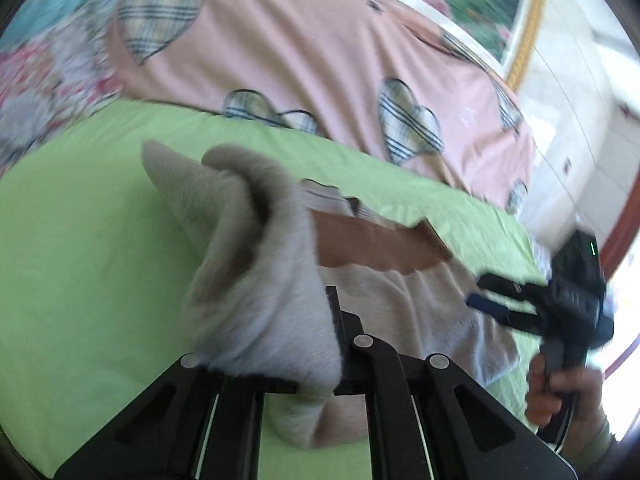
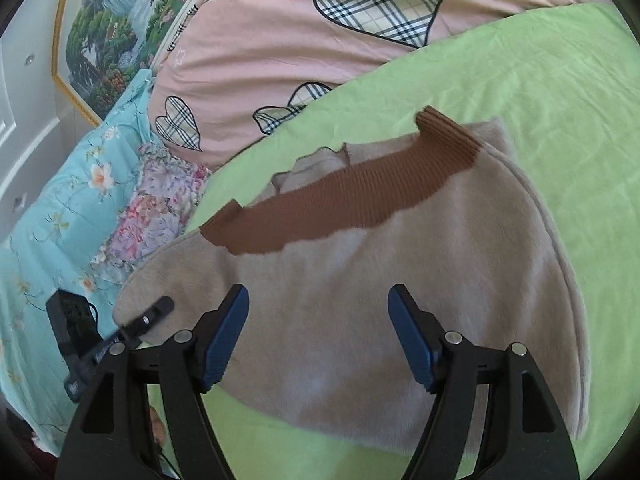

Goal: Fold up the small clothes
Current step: 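Grasp the sweater's side edge with the left tool while the right tool grasps it too, then fold the sweater over onto itself with both tools and open them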

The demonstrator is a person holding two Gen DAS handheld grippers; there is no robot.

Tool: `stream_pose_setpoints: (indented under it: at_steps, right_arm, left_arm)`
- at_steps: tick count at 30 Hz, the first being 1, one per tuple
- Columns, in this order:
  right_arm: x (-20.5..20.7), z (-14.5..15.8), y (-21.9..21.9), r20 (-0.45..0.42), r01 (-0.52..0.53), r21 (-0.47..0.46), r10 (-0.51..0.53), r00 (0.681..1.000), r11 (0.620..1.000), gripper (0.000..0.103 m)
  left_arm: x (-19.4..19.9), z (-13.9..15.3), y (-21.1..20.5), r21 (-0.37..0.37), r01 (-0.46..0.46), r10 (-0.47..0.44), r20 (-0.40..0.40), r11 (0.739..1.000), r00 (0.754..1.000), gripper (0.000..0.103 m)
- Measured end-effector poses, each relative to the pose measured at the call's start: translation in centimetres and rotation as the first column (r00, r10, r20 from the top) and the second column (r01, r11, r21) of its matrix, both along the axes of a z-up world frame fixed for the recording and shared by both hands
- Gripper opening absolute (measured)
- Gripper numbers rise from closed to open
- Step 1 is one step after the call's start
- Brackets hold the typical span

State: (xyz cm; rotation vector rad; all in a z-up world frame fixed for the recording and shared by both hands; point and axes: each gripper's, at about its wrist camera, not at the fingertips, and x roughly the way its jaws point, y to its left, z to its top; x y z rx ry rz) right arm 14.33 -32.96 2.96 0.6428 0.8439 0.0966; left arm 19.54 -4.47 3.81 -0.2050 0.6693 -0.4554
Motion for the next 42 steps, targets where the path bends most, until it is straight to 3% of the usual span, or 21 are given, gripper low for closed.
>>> stream_pose_setpoints:
  at_steps: [3,7,12,15,17,20,25,29,32,37,40,42]
  right_arm:
    - [2.6,-0.9,-0.5,-0.013,-0.039,0.115,0.041,0.999,0.993,0.074]
    - [5.8,-2.8,-0.2,-0.031,-0.101,0.253,0.112,0.993,0.962,0.077]
    - [9.1,-5.5,1.6,-0.047,-0.171,0.360,0.201,0.978,0.917,0.077]
    - [10.7,-6.4,2.4,-0.063,-0.178,0.326,0.209,0.976,0.929,0.073]
    - [11.8,-7.0,2.5,-0.076,-0.168,0.321,0.202,0.976,0.932,0.043]
    - [12.4,-7.1,2.3,-0.073,-0.161,0.322,0.194,0.978,0.933,0.023]
    - [10.8,-2.4,1.3,0.025,-0.189,0.237,0.189,0.982,0.953,0.017]
    - [7.9,2.1,-1.3,0.052,-0.163,0.027,0.161,0.986,0.986,0.017]
    - [5.6,2.0,-4.2,0.008,-0.101,-0.050,0.101,0.995,0.994,0.017]
    - [2.8,-1.3,-8.1,-0.074,-0.008,-0.058,0.004,0.997,0.998,0.017]
    - [2.5,-0.7,-8.4,-0.050,-0.021,-0.090,0.016,0.999,0.996,0.017]
    - [2.4,1.2,-8.1,0.026,-0.043,-0.132,0.046,0.999,0.990,0.017]
  left_arm:
    - [-0.3,-0.7,-4.3,0.081,0.097,-0.097,-0.004,0.992,0.995,0.006]
    - [-0.4,-3.3,-8.7,0.178,0.205,-0.196,-0.066,0.963,0.978,0.006]
    - [-0.3,-5.0,-10.0,0.215,0.226,-0.211,-0.091,0.950,0.973,0.006]
    - [-0.1,-4.9,-9.7,0.195,0.232,-0.217,-0.099,0.953,0.971,0.006]
    - [-0.3,-5.0,-9.4,0.199,0.232,-0.217,-0.096,0.952,0.971,0.006]
    - [-0.5,-4.2,-9.3,0.192,0.230,-0.216,-0.093,0.954,0.972,0.006]
    - [-1.9,-0.8,-10.2,0.121,0.287,-0.285,-0.037,0.950,0.958,0.006]
    - [-2.6,0.4,-13.6,0.055,0.365,-0.363,-0.035,0.930,0.931,0.007]
    - [-2.6,-1.1,-16.6,0.035,0.408,-0.405,-0.072,0.912,0.911,0.007]
    - [-1.9,-4.2,-19.6,0.004,0.442,-0.436,-0.163,0.897,0.885,0.007]
    - [-1.8,-3.8,-20.3,0.017,0.440,-0.434,-0.136,0.898,0.891,0.007]
    - [-2.7,-3.1,-20.2,0.020,0.433,-0.430,-0.095,0.901,0.898,0.007]
